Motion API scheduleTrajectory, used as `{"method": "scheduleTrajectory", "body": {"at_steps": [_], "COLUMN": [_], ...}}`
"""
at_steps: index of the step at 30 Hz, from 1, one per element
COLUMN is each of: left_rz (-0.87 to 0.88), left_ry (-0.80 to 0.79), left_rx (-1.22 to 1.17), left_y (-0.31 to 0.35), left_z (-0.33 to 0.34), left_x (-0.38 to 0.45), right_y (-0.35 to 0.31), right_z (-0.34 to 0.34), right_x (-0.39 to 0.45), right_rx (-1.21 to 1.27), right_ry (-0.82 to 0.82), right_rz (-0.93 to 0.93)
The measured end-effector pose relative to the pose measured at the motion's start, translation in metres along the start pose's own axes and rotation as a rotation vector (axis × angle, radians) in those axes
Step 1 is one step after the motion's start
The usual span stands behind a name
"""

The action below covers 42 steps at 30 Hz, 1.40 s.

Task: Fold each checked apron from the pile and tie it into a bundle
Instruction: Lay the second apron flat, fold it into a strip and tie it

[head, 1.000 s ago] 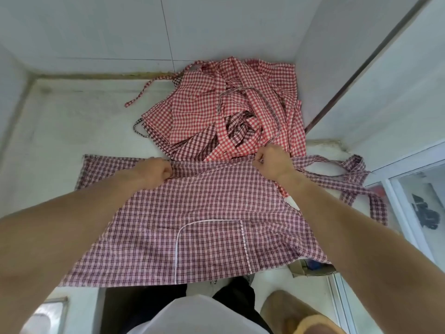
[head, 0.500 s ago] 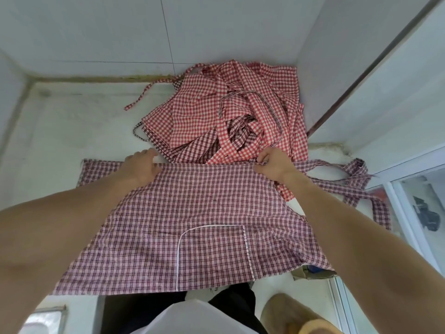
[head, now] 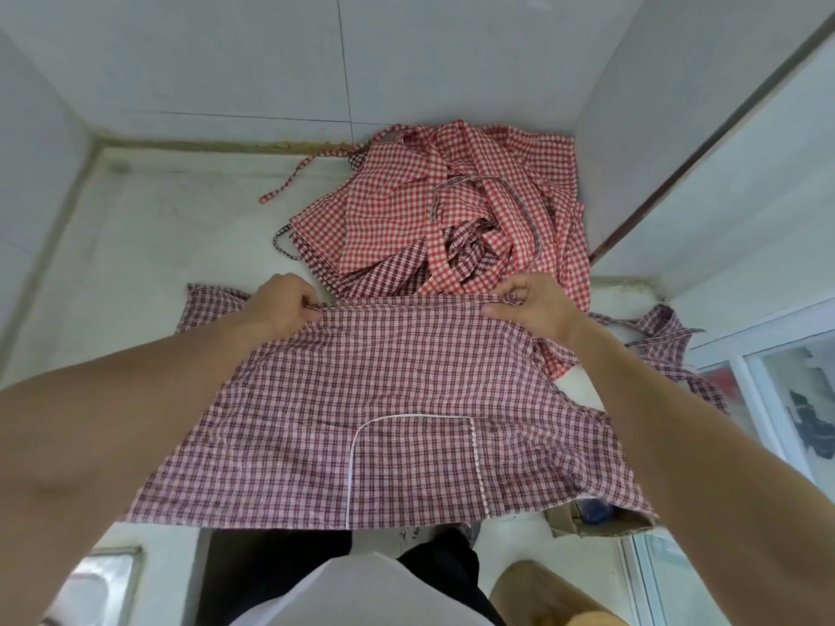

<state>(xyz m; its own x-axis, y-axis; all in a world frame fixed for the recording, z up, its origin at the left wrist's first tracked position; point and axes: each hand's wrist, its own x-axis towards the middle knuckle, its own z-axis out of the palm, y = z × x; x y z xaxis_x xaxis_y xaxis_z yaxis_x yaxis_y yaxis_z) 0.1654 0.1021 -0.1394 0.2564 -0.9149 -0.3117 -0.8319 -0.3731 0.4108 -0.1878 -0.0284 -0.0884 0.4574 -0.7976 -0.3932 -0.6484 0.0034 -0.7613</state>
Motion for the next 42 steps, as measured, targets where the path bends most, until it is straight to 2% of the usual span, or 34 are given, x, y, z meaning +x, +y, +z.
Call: {"method": "scheduleTrajectory", "body": {"at_steps": [2,7,12,17,20,22,23,26,32,34,39,42], "left_rz": [0.004,-0.102,-0.273,-0.388,-0.452,-0.509,-0.534,-0.567,-0.636,-0.637,-0.535,-0.542], "left_ry": [0.001,-0.186,-0.093,0.041,0.14,0.082,0.022,-0.124,-0.135,-0.081,0.173,0.219], "left_rx": [0.005,0.267,0.33,0.117,-0.252,-0.529,-0.574,-0.54,-0.719,-0.731,-0.67,-0.574], "left_y": [-0.002,-0.025,-0.064,-0.093,-0.098,-0.096,-0.092,-0.073,-0.052,-0.05,-0.058,-0.069], "left_z": [-0.003,-0.021,-0.04,-0.063,-0.067,-0.065,-0.062,-0.043,-0.008,-0.002,-0.005,-0.014], "left_x": [-0.002,-0.011,-0.027,-0.034,-0.038,-0.043,-0.047,-0.055,-0.051,-0.052,-0.051,-0.054], "right_y": [-0.004,-0.003,0.007,0.026,0.031,0.028,0.026,0.023,0.028,0.029,0.026,0.027], "right_z": [0.002,-0.007,-0.027,-0.043,-0.041,-0.037,-0.035,-0.028,-0.013,-0.009,-0.01,-0.012], "right_x": [-0.004,-0.012,-0.015,-0.011,-0.016,-0.019,-0.02,-0.022,-0.026,-0.029,-0.035,-0.03], "right_rx": [0.038,0.083,-0.12,-0.321,-0.309,-0.279,-0.286,-0.368,-0.452,-0.465,-0.476,-0.461], "right_ry": [0.035,0.093,0.024,0.075,0.099,0.143,0.175,0.272,0.364,0.36,0.36,0.395], "right_rz": [0.003,-0.008,0.056,0.222,0.248,0.253,0.254,0.269,0.327,0.314,0.314,0.296]}}
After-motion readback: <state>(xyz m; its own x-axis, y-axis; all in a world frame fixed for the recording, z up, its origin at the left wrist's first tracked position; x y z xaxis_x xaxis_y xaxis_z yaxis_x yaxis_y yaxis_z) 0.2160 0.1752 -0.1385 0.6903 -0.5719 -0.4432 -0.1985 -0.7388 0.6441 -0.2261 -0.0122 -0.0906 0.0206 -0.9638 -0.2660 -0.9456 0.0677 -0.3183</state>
